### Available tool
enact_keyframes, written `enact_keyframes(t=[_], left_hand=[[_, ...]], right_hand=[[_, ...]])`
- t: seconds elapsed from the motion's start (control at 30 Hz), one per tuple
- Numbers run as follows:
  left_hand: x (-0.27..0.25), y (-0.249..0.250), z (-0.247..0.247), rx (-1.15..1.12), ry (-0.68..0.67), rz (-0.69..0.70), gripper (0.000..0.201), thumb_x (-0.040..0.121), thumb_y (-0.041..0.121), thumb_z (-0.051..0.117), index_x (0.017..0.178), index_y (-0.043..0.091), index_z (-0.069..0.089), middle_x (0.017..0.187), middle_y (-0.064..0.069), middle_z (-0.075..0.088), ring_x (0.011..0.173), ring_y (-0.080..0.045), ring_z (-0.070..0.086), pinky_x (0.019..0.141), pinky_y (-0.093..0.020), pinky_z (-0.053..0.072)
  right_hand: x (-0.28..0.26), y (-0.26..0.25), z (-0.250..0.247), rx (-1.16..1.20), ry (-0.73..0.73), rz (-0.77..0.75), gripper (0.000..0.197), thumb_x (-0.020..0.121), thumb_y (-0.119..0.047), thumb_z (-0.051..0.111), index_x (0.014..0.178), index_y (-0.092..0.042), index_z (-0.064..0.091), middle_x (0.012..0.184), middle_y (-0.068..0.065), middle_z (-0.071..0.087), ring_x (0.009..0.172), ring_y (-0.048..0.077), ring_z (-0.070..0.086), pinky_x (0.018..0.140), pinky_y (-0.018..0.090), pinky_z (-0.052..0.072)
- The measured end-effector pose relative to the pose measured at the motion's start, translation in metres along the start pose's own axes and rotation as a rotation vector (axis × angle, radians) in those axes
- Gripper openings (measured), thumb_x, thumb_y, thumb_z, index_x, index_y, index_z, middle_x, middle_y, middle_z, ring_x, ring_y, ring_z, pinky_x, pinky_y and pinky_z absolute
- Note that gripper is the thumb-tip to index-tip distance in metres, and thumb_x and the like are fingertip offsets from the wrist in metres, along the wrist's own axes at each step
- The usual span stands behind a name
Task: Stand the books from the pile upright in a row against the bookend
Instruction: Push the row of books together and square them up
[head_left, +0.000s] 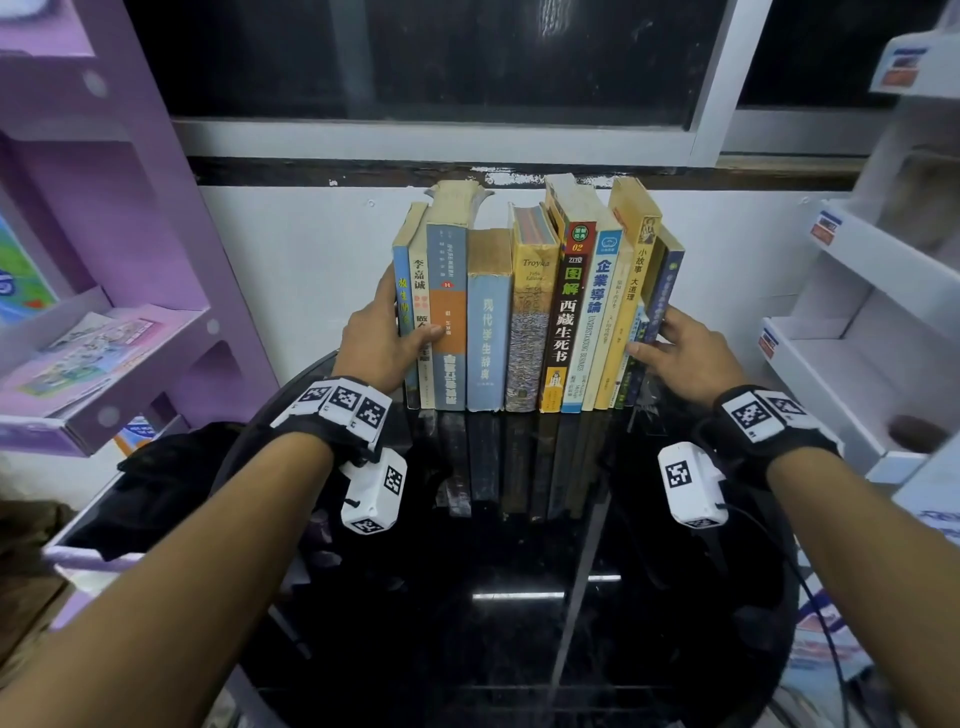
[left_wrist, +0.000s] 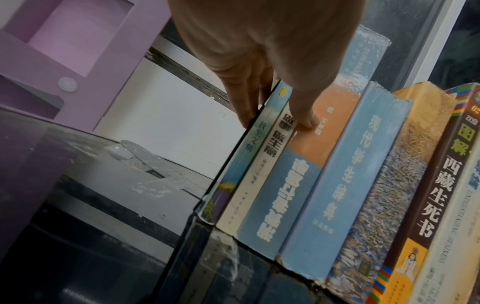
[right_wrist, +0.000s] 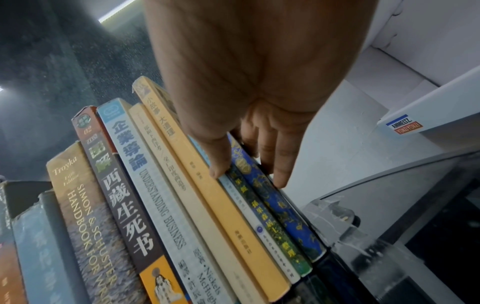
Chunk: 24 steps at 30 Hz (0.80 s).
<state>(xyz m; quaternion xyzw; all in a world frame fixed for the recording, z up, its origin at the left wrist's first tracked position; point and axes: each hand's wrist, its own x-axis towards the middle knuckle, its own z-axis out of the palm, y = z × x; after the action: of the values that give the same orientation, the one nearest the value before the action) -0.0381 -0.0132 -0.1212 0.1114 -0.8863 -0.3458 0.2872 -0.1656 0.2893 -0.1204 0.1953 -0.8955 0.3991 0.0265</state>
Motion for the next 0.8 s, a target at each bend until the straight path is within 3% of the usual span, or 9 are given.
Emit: enact_keyframes(t=[0.2, 0.4, 0.53, 0.63, 0.73, 0.8], left_hand=[[0.002, -0.002, -0.008, -0.012, -0.028, -0.005, 0.068, 0.087, 0.027, 0.068, 0.143, 0.02, 0.03, 0.131, -0.004, 0.059, 0.116, -0.025, 0.058, 0.093, -0.037, 0.045], [-0.002, 0.0, -0.015, 0.018, -0.059, 0.044, 0.076, 0.086, 0.02, 0.069, 0.146, 0.019, 0.023, 0.137, -0.005, 0.054, 0.121, -0.025, 0.055, 0.096, -0.038, 0.044], [-0.006, 0.0, -0.02, 0.017, -0.081, 0.062, 0.08, 0.086, 0.013, 0.069, 0.148, 0.018, 0.02, 0.142, -0.006, 0.049, 0.127, -0.024, 0.051, 0.099, -0.038, 0.043], [-0.006, 0.001, -0.026, 0.038, -0.072, 0.089, 0.081, 0.085, 0.014, 0.071, 0.148, 0.02, 0.021, 0.145, -0.006, 0.046, 0.13, -0.026, 0.047, 0.103, -0.041, 0.04], [-0.003, 0.0, -0.034, 0.069, -0.064, 0.128, 0.08, 0.085, 0.018, 0.07, 0.148, 0.022, 0.021, 0.148, -0.006, 0.041, 0.133, -0.025, 0.042, 0.106, -0.041, 0.036], [0.0, 0.0, -0.04, 0.11, -0.051, 0.126, 0.082, 0.087, 0.022, 0.069, 0.151, 0.019, 0.017, 0.152, -0.006, 0.036, 0.137, -0.024, 0.037, 0.109, -0.041, 0.033]], right_hand=[[-0.001, -0.004, -0.003, -0.024, -0.021, 0.037, 0.045, 0.09, -0.022, 0.066, 0.132, -0.022, 0.051, 0.128, -0.001, 0.063, 0.112, 0.021, 0.062, 0.096, 0.028, 0.04], [-0.008, -0.006, -0.006, -0.037, -0.004, 0.053, 0.052, 0.09, -0.015, 0.063, 0.139, -0.021, 0.046, 0.136, 0.002, 0.058, 0.117, 0.023, 0.059, 0.092, 0.022, 0.035], [-0.01, -0.006, -0.01, -0.05, 0.017, 0.077, 0.06, 0.09, -0.019, 0.064, 0.145, -0.019, 0.039, 0.145, 0.006, 0.048, 0.123, 0.028, 0.055, 0.103, 0.034, 0.04], [-0.014, -0.012, -0.011, -0.137, 0.215, 0.04, 0.058, 0.09, -0.021, 0.063, 0.142, -0.012, 0.041, 0.141, 0.009, 0.051, 0.118, 0.03, 0.057, 0.099, 0.038, 0.043], [-0.018, -0.028, -0.01, -0.17, 0.471, -0.086, 0.044, 0.087, -0.019, 0.063, 0.129, -0.012, 0.051, 0.127, 0.01, 0.053, 0.108, 0.028, 0.058, 0.093, 0.042, 0.049], [-0.02, -0.044, -0.006, -0.191, 0.541, -0.213, 0.037, 0.087, -0.02, 0.062, 0.123, -0.013, 0.054, 0.121, 0.009, 0.052, 0.109, 0.025, 0.054, 0.093, 0.039, 0.048]])
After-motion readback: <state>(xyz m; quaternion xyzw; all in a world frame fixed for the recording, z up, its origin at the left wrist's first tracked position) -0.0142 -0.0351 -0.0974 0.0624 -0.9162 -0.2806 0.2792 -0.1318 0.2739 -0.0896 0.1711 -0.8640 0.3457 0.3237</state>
